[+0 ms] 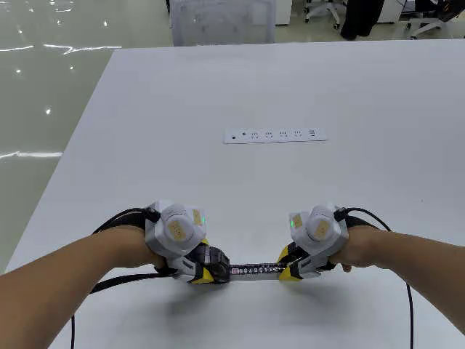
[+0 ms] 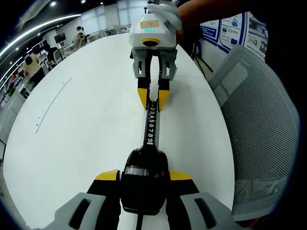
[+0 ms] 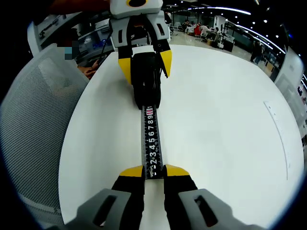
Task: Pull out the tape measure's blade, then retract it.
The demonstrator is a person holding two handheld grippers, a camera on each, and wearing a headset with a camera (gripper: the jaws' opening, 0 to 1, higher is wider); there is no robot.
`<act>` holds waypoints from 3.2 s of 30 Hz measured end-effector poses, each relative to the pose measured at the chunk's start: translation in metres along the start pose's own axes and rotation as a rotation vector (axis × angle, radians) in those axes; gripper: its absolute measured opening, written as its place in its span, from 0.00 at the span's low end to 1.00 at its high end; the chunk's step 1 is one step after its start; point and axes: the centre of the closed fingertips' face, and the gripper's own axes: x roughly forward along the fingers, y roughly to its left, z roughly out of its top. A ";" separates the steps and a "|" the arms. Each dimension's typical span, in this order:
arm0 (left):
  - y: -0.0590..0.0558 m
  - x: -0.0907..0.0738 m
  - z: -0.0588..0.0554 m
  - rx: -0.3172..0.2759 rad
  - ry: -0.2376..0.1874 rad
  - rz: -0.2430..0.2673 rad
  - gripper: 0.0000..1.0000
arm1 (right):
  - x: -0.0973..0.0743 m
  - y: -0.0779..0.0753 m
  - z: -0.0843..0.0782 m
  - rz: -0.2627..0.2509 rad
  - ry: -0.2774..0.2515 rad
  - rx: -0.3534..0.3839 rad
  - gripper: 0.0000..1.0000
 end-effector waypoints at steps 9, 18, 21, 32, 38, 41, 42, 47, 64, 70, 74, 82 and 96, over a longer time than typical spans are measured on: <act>-0.001 0.000 0.000 -0.005 -0.005 -0.001 0.33 | -0.002 0.001 -0.004 -0.006 -0.003 0.004 0.13; -0.001 0.000 0.000 -0.009 -0.002 -0.003 0.33 | -0.007 0.002 -0.011 -0.011 0.004 0.006 0.13; -0.001 0.000 0.000 -0.008 -0.002 -0.002 0.33 | -0.008 0.002 -0.013 -0.012 0.006 0.009 0.13; -0.001 0.000 0.000 -0.011 -0.003 0.000 0.33 | -0.014 -0.001 -0.020 -0.011 0.011 0.017 0.12; 0.000 0.000 0.001 -0.014 -0.005 0.001 0.33 | -0.017 -0.002 -0.023 -0.009 0.013 0.017 0.12; 0.000 0.000 0.001 -0.015 -0.005 0.000 0.33 | -0.018 -0.002 -0.025 -0.009 0.014 0.020 0.12; 0.000 0.000 0.001 -0.015 -0.004 0.000 0.33 | -0.018 -0.003 -0.026 -0.009 0.014 0.020 0.12; 0.000 0.000 0.001 -0.016 -0.003 0.000 0.33 | -0.021 -0.002 -0.029 -0.013 0.015 0.022 0.12; 0.000 0.001 0.001 -0.019 -0.004 0.000 0.33 | -0.030 -0.003 -0.043 -0.020 0.033 0.032 0.12; -0.001 0.001 0.001 -0.018 -0.002 -0.002 0.33 | -0.033 -0.003 -0.047 -0.024 0.035 0.039 0.12; -0.001 0.001 0.001 -0.020 -0.002 -0.002 0.33 | -0.035 -0.003 -0.049 -0.025 0.037 0.042 0.12; -0.001 0.001 0.001 -0.022 -0.001 -0.005 0.33 | -0.039 -0.003 -0.055 -0.028 0.044 0.046 0.12; -0.001 0.001 0.001 -0.021 -0.003 -0.005 0.33 | -0.045 -0.004 -0.065 -0.038 0.051 0.053 0.12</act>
